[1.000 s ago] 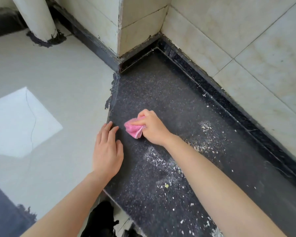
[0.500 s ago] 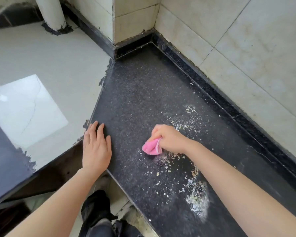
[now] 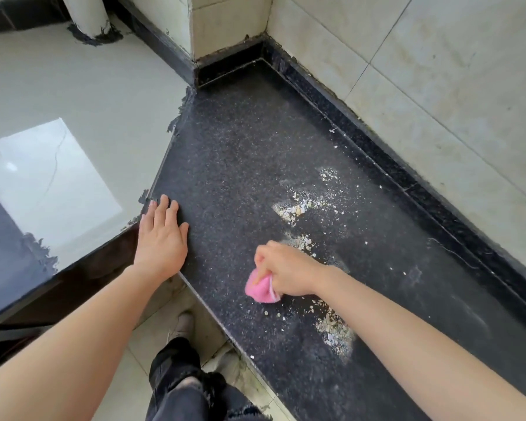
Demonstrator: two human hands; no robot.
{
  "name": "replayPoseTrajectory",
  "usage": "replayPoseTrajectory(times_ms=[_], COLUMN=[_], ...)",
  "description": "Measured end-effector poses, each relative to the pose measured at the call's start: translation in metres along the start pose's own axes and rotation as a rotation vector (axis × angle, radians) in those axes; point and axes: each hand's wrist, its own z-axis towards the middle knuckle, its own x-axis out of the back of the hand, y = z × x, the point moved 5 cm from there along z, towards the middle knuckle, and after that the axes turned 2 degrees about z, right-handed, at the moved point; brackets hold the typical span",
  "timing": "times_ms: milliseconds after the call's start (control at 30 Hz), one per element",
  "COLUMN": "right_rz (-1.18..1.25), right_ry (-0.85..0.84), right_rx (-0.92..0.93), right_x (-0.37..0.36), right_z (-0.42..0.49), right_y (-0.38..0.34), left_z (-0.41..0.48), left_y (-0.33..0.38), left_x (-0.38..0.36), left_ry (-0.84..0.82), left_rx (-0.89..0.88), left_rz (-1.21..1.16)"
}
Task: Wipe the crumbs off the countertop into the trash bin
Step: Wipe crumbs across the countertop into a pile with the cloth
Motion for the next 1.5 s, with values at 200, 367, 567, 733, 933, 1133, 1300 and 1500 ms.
replayPoseTrajectory(times_ms=[200,367,567,733,933,1133,1300,1500], right_rz=[0.191,0.038,-0.112,-0.063,-0.086,-0.036,0.504,0.722], right_ry=[0.245,0.301,0.020,0.038,0.158,0.006,0.381,0.735], right_rx=[0.062,0.151,0.088,0.075,0.258,0.180,-0.108,-0.284], right_x=[0.016,-0.008,-0.021,-0.010,-0.041,-0.048,0.018,0.110], right_z=[0.025,0.047,-0.008,-0.024,-0.016,-0.067,-0.066,-0.031], right_y=[-0.038,-0.074,-0.031,-0.033,-0.071,-0.017,0.040,0.108], left_z=[0.003,0.005,0.003,0.001,0.001,-0.001,0.002,0.046], left_y=[0.005,0.002,0.006,0.011,0.011,0.016,0.029,0.079], left_x=[0.007,0.011,0.014,0.012,0.013,0.018,0.018,0.010], left_ry=[-0.023,-0.049,-0.101,-0.108,-0.123,-0.134,-0.111,-0.013], left_rx=[-0.011,-0.030,-0.022,-0.008,0.004,0.007,0.066,-0.071], left_rz=[0.065,0.071,0.086,0.134,0.124,0.114,0.078,-0.068])
